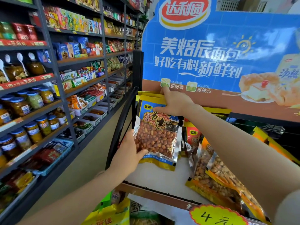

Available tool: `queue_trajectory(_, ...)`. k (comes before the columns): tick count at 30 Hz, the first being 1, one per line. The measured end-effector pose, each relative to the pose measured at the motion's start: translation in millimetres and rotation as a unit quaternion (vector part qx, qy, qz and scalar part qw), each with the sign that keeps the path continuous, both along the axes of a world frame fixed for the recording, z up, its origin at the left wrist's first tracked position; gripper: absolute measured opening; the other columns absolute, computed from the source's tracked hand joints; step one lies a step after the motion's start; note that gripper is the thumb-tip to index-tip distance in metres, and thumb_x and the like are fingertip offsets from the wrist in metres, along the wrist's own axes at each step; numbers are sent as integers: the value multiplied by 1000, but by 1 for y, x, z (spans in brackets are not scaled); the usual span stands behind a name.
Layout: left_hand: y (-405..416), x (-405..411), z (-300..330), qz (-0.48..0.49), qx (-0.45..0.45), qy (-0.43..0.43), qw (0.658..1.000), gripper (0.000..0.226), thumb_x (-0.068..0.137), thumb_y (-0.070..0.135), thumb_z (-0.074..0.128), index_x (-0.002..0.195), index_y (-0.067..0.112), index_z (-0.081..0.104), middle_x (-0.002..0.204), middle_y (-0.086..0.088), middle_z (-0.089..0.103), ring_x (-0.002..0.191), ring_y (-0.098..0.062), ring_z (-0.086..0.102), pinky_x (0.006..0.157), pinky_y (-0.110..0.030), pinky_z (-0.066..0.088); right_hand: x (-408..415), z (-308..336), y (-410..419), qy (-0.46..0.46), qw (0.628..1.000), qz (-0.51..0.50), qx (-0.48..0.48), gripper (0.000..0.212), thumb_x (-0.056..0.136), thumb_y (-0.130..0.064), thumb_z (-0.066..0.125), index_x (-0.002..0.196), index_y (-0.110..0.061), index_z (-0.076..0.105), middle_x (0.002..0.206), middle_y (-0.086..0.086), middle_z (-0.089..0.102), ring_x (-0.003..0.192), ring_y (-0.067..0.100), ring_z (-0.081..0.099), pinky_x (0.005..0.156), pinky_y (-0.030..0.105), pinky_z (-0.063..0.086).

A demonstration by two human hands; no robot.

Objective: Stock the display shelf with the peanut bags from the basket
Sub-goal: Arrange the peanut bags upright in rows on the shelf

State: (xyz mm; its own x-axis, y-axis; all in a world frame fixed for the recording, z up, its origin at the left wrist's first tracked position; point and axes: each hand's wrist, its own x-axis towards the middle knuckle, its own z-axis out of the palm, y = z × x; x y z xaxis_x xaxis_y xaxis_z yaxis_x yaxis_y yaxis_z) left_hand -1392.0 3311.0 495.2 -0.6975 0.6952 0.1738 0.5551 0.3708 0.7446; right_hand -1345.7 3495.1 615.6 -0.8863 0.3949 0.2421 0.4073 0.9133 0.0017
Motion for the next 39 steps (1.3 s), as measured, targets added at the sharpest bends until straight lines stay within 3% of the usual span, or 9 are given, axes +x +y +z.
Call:
queue_trajectory(6,6,-6,-5,-39,43,-129,990,76,62,25,80,122,25,33,124,4,51,116,-15,53,100,-37,45,8,14,13,-38,993,109,-39,25,85,-28,64,73,-20,44,66,-4,46,80,28,54,65,30,34)
queue_trajectory(11,10,-7,3,-52,105,-146,982,101,59,25,86,138,26,23,130,11,46,118,-7,46,98,-23,35,29,24,2,71,977,192,-54,20,86,-21,64,75,-15,48,61,1,47,59,10,45,58,29,39)
queue_trajectory(15,11,-7,2,-57,105,-149,982,116,52,30,88,143,33,15,141,11,41,127,-11,43,109,-38,35,41,37,-3,14,972,183,-146,22,87,-16,62,78,3,54,65,0,43,56,1,43,55,14,33)
queue_trajectory(21,4,-5,-1,-90,97,-200,971,69,61,20,85,117,28,46,103,11,67,89,5,65,86,-19,51,20,30,6,-76,995,54,-26,33,94,-40,45,99,-10,59,94,9,59,91,26,52,76,30,38)
queue_trajectory(23,-2,-7,-4,-66,69,-202,975,70,53,39,85,112,27,49,103,9,68,94,-4,65,93,-31,51,19,22,17,-42,999,-9,-17,48,94,-46,38,100,-4,60,99,14,62,92,30,56,78,36,45)
queue_trajectory(28,-4,-10,-9,-60,46,-220,973,76,53,40,84,118,20,51,108,3,68,96,-11,66,87,-31,55,21,-3,32,60,989,-138,-16,20,90,-5,46,95,2,64,96,24,65,89,38,63,67,33,45)
queue_trajectory(31,-3,-11,-9,-55,47,-226,971,67,60,28,85,116,17,51,107,-1,68,91,-11,67,71,-17,56,22,-11,31,59,990,-124,-33,21,88,-9,53,105,-3,63,106,22,65,97,38,60,79,38,51)
queue_trajectory(35,-5,-10,-9,-57,43,-229,971,80,51,41,85,119,20,49,112,2,66,99,-10,64,82,-27,55,30,-2,30,48,996,-32,-75,32,92,-17,52,122,-8,57,119,15,64,110,31,57,91,32,44)
queue_trajectory(39,-6,-9,-8,-42,22,-223,974,73,61,34,84,121,20,46,115,4,62,105,-12,59,92,-30,49,28,10,28,31,978,1,-206,34,94,-22,50,126,-11,55,123,11,61,100,24,58,82,27,42)
